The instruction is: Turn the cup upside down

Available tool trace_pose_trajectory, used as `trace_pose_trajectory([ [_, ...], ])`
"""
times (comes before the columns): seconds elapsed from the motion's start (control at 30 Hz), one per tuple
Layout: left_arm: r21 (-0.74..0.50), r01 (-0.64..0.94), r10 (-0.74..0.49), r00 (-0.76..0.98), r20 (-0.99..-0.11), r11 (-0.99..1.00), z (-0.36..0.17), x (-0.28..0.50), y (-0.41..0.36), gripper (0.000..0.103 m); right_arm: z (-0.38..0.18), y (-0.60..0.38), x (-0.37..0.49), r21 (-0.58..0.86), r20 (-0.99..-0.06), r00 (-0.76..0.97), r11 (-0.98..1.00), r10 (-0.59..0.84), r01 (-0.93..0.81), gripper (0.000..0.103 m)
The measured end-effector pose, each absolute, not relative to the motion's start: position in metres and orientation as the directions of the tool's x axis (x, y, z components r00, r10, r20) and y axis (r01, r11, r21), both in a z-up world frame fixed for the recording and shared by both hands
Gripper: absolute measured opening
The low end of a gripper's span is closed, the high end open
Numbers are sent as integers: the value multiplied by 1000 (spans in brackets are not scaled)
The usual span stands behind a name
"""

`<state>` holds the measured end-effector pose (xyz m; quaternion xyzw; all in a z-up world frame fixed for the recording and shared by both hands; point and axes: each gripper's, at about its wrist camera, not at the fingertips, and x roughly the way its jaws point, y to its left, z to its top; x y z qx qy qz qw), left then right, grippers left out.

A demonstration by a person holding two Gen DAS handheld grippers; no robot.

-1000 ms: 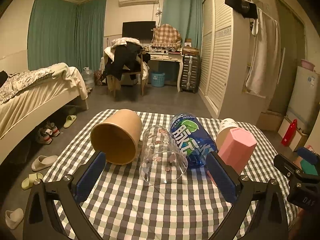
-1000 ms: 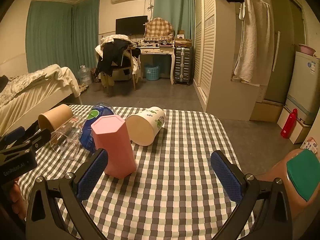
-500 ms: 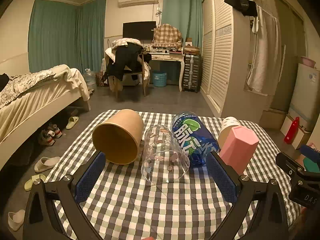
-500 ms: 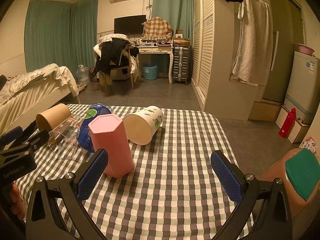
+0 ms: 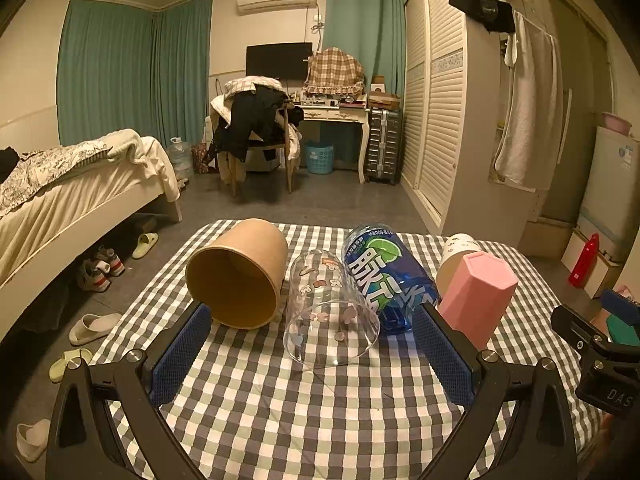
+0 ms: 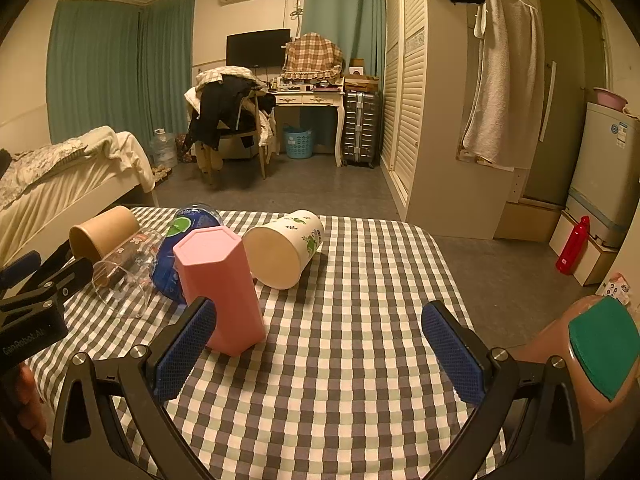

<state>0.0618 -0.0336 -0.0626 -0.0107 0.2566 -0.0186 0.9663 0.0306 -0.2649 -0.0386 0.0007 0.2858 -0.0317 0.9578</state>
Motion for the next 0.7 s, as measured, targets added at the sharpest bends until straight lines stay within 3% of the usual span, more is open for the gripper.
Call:
trace_pose_trajectory([
  [0.7,-32,33,-45,863,-503,999,-62,61,-34,103,-41,-265,32,-23,-556,828,997,-70,70,103],
])
